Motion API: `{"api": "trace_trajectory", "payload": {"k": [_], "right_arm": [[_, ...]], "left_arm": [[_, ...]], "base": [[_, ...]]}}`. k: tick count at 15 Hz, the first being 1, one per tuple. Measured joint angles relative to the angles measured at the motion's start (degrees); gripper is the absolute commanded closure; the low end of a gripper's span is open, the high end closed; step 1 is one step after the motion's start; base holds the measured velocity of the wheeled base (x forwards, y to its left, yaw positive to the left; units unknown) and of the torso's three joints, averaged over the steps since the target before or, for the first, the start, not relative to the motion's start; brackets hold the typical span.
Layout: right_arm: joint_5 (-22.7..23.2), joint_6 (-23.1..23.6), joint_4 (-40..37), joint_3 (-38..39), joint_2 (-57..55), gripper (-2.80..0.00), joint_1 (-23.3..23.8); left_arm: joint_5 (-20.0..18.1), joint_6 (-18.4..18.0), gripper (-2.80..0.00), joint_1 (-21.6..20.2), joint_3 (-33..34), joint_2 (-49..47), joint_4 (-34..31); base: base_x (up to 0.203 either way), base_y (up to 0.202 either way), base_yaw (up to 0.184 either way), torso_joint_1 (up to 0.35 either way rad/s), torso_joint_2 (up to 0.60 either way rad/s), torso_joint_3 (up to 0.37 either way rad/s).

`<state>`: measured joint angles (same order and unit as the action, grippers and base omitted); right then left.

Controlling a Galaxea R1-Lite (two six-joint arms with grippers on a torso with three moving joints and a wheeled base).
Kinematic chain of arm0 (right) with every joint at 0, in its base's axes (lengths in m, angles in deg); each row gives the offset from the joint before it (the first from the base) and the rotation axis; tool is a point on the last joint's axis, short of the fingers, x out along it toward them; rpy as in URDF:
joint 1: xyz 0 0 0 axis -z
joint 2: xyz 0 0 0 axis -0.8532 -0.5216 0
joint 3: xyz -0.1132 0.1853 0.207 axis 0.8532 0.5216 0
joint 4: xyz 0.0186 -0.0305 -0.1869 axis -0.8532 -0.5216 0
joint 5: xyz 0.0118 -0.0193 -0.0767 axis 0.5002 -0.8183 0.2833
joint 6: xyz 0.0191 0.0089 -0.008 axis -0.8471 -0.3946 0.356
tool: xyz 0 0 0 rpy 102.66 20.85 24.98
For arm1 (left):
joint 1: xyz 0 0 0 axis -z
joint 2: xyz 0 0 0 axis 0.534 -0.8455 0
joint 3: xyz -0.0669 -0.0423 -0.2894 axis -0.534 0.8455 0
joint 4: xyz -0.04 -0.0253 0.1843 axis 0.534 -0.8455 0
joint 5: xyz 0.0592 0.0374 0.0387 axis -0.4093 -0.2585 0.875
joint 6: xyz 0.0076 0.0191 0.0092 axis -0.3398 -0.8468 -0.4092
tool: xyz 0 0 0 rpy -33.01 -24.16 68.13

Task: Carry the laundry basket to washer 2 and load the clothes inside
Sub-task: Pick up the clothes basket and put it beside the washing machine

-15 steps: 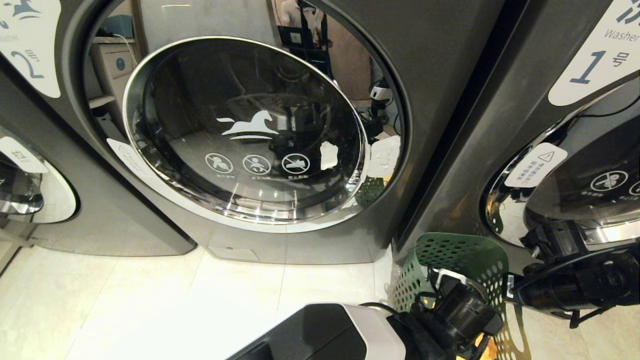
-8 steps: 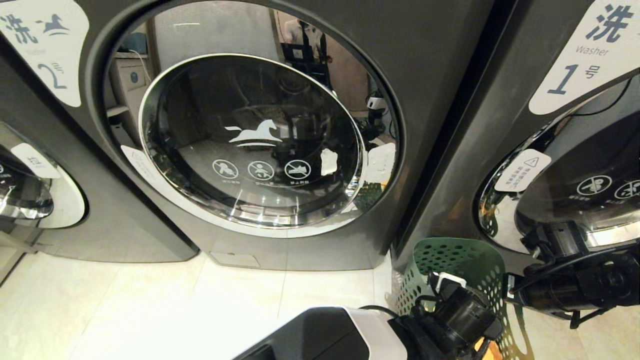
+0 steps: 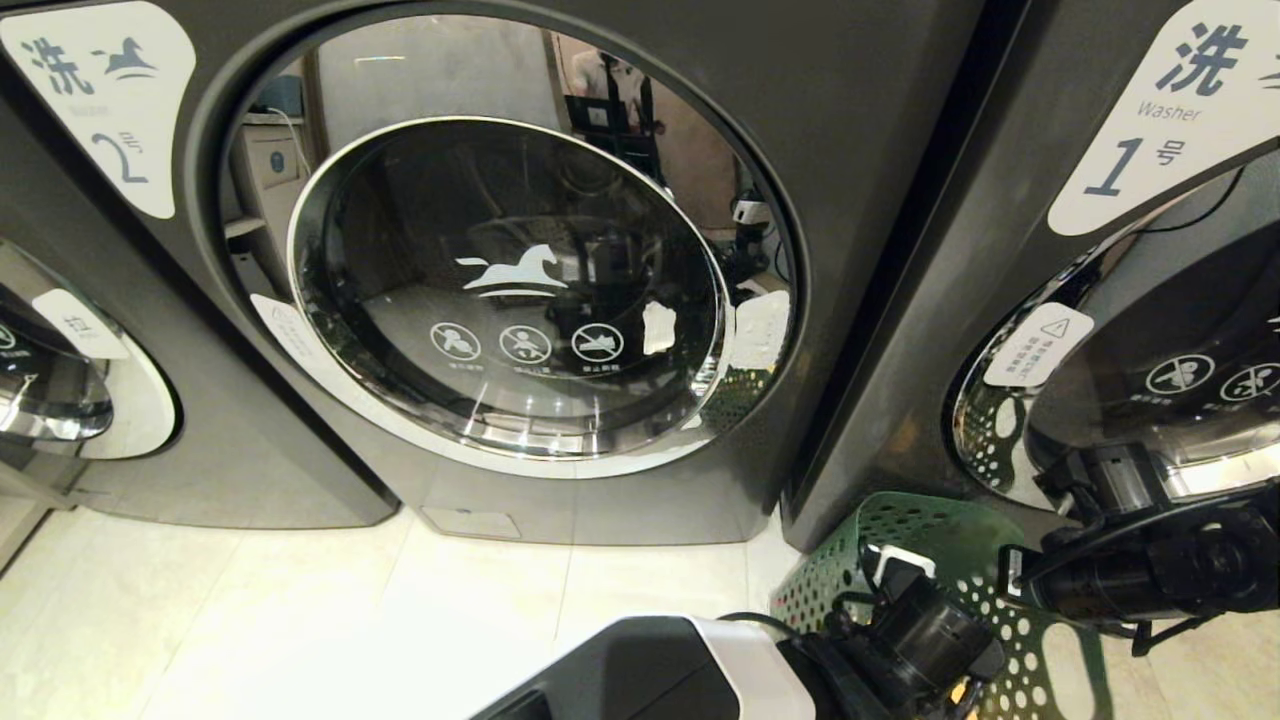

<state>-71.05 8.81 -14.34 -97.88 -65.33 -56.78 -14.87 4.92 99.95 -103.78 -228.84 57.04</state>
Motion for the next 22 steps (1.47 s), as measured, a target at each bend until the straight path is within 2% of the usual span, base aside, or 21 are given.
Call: {"api": "trace_trajectory", "payload": {"k": [19,22], "right_arm": [[-0.1,0.0,-0.2,0.3,0.1,0.0,0.0],[-0.1,0.0,-0.1,1.0,0.5,0.0,0.0]], "left_arm": [[0.3,-0.1,0.0,0.2,0.1,0.0,0.0],[1.9,-0.1,0.0,0.4,0.1,-0.1,-0.4]], "base": [[0.0,0.0,0.0,0.002,0.0,-0.04],[0.0,0.0,0.0,0.0,0.0,0.0]]}}
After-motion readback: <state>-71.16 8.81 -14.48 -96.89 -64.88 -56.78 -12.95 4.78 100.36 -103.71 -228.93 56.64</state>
